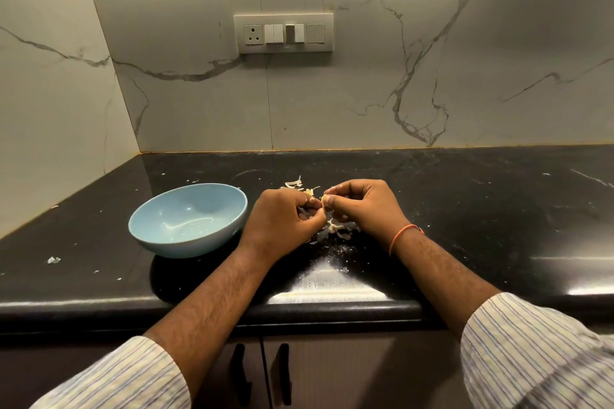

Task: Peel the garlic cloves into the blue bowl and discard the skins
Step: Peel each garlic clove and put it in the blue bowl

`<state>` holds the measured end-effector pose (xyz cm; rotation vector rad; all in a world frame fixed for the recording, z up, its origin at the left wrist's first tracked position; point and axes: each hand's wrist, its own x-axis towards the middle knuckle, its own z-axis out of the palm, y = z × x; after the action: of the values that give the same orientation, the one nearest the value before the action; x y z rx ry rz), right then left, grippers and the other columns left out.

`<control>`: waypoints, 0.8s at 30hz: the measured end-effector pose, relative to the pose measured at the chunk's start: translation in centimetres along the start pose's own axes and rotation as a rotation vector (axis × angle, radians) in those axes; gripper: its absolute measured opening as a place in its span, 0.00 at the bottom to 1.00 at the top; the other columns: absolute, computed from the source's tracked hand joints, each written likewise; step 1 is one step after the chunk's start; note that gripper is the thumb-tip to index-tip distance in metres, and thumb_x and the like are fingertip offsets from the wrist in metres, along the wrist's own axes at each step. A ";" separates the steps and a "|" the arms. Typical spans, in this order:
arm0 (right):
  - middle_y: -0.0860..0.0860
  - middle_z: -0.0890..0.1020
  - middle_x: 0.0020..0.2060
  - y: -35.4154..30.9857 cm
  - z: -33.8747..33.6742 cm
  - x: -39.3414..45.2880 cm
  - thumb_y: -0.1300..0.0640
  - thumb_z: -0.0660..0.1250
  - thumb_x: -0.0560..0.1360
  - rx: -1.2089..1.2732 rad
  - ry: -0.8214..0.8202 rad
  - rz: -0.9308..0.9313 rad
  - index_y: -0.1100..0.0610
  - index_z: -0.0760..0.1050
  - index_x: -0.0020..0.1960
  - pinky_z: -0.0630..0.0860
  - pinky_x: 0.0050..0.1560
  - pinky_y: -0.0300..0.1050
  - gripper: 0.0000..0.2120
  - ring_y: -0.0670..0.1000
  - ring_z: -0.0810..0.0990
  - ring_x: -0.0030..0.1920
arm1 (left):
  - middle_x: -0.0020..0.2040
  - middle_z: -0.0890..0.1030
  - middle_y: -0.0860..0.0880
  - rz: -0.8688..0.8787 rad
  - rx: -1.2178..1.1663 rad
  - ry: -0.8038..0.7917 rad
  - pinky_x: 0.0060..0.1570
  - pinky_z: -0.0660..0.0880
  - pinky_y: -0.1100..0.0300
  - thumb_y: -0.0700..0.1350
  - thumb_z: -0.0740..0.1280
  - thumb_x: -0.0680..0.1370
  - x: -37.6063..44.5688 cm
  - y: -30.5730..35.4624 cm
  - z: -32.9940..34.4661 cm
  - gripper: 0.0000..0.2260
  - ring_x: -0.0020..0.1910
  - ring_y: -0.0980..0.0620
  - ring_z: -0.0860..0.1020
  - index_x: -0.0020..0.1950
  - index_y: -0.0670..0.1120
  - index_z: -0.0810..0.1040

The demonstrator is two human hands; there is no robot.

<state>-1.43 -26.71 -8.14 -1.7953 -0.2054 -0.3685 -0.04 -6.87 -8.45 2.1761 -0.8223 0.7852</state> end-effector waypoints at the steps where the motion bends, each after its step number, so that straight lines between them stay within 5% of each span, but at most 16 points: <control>1: 0.55 0.89 0.41 -0.1 0.0 0.0 0.61 0.79 0.74 0.014 -0.002 0.016 0.59 0.87 0.50 0.86 0.47 0.51 0.05 0.53 0.87 0.41 | 0.36 0.85 0.57 0.007 0.007 0.003 0.37 0.75 0.67 0.50 0.77 0.75 0.0 0.0 0.1 0.04 0.33 0.61 0.80 0.45 0.51 0.89; 6: 0.57 0.89 0.40 -0.3 0.1 -0.1 0.62 0.79 0.74 0.036 -0.012 0.044 0.62 0.86 0.49 0.86 0.48 0.52 0.05 0.54 0.87 0.41 | 0.35 0.85 0.56 0.004 0.044 0.014 0.36 0.72 0.69 0.50 0.77 0.76 0.1 0.0 0.1 0.05 0.31 0.65 0.76 0.42 0.50 0.88; 11: 0.56 0.89 0.40 -0.5 0.0 -0.1 0.63 0.79 0.74 -0.002 -0.004 0.028 0.62 0.87 0.48 0.86 0.46 0.48 0.04 0.53 0.87 0.41 | 0.34 0.82 0.57 -0.003 0.044 -0.005 0.38 0.81 0.57 0.50 0.76 0.76 0.1 0.0 0.1 0.06 0.33 0.60 0.79 0.40 0.52 0.85; 24: 0.52 0.89 0.39 -0.2 -0.2 -0.3 0.60 0.81 0.73 -0.075 -0.041 -0.018 0.57 0.88 0.48 0.86 0.50 0.50 0.05 0.49 0.87 0.40 | 0.39 0.82 0.55 0.054 0.082 -0.015 0.38 0.82 0.53 0.56 0.70 0.79 0.1 -0.3 0.1 0.11 0.36 0.56 0.80 0.46 0.50 0.85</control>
<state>-1.80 -26.85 -8.01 -1.8776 -0.2394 -0.3558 0.28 -6.77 -8.56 2.2429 -0.8735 0.8436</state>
